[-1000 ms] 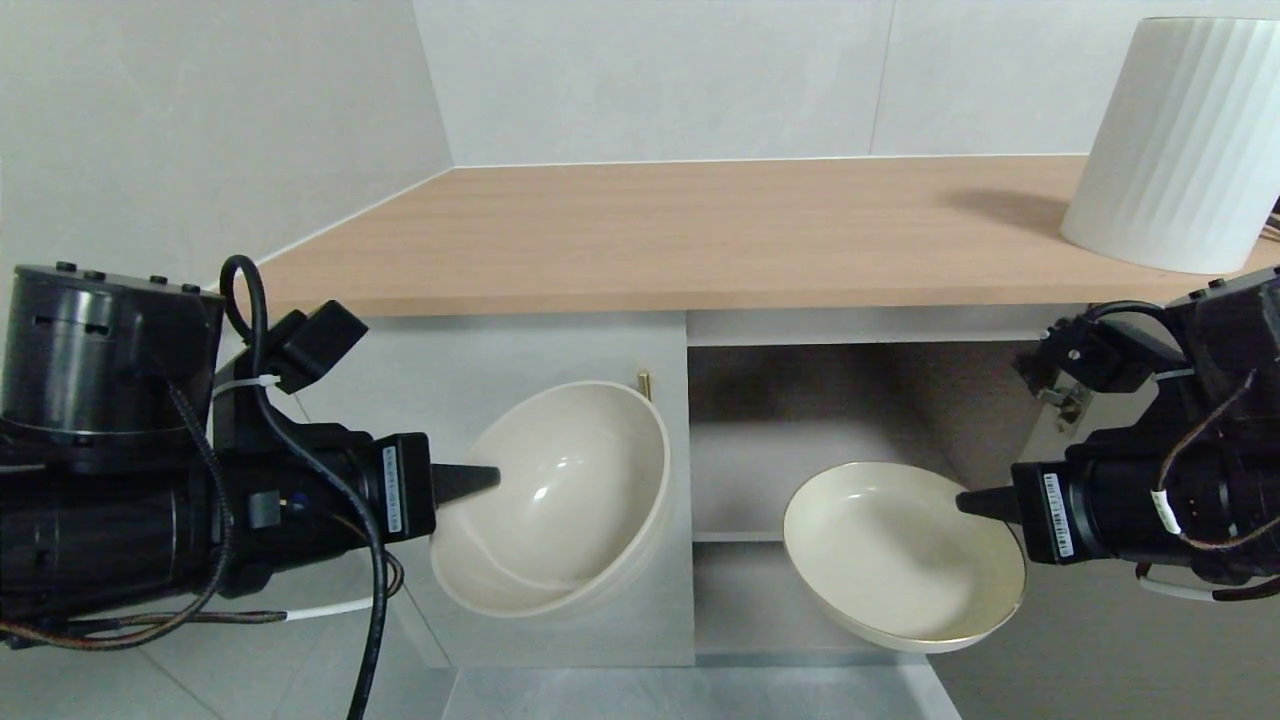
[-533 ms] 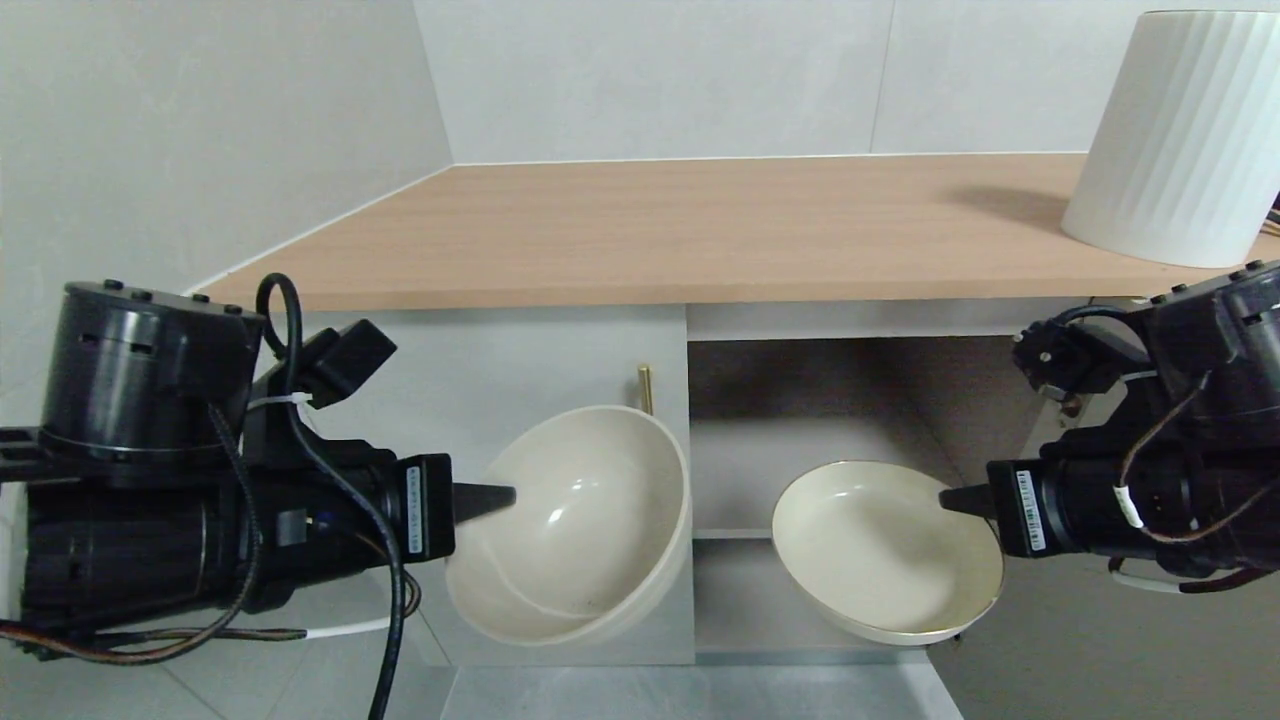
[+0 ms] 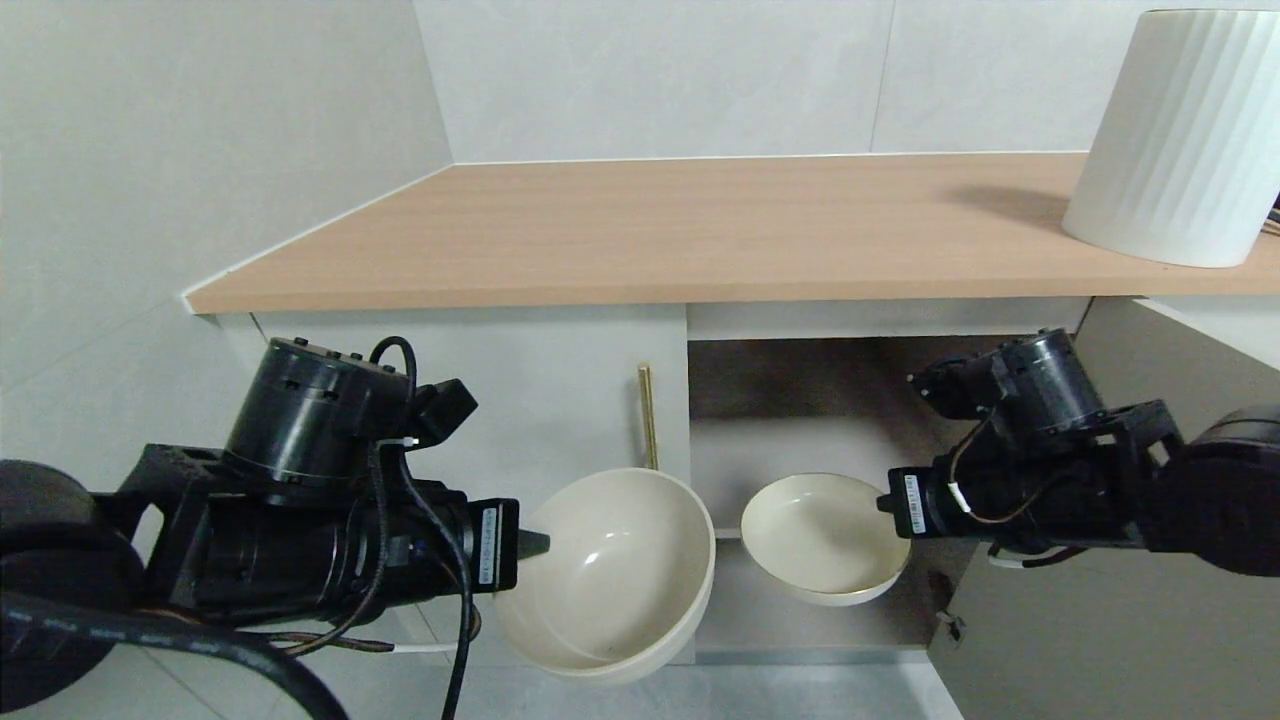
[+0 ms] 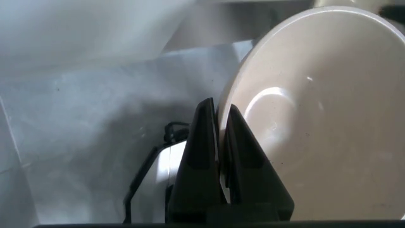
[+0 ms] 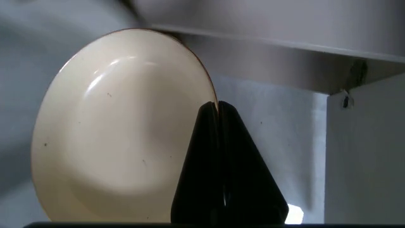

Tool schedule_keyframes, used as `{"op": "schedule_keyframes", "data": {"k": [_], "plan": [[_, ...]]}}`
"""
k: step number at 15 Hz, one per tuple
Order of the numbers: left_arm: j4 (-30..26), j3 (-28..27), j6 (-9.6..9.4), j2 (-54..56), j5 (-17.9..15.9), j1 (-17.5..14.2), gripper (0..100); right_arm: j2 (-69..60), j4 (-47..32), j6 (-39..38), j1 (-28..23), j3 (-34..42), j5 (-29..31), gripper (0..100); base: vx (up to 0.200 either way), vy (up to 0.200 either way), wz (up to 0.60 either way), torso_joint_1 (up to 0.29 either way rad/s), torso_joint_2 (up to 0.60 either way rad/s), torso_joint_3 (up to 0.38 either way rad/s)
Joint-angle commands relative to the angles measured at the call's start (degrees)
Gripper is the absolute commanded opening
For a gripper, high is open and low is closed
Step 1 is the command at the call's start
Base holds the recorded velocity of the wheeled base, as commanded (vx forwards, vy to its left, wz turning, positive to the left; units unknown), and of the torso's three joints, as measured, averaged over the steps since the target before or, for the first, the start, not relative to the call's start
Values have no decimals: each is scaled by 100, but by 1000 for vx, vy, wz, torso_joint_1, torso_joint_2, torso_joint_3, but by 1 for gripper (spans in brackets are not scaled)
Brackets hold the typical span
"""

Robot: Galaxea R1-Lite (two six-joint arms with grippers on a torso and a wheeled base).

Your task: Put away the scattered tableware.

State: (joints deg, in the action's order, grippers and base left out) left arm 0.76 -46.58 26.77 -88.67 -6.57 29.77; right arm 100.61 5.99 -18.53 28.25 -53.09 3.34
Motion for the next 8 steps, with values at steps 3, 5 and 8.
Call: {"op": "schedule_keyframes", "data": {"k": [3, 5, 8], "plan": [[4, 0, 4, -159, 7, 29, 0, 1637, 1414, -195, -364, 80, 316, 0, 0, 0, 0, 0, 0, 0], [4, 0, 4, -133, 86, 108, 0, 2173, 2135, -204, -443, 88, 606, 0, 0, 0, 0, 0, 0, 0], [12, 0, 4, -141, 244, 134, 0, 2938, 3269, -344, -645, 18, 967, 0, 0, 0, 0, 0, 0, 0]]}}
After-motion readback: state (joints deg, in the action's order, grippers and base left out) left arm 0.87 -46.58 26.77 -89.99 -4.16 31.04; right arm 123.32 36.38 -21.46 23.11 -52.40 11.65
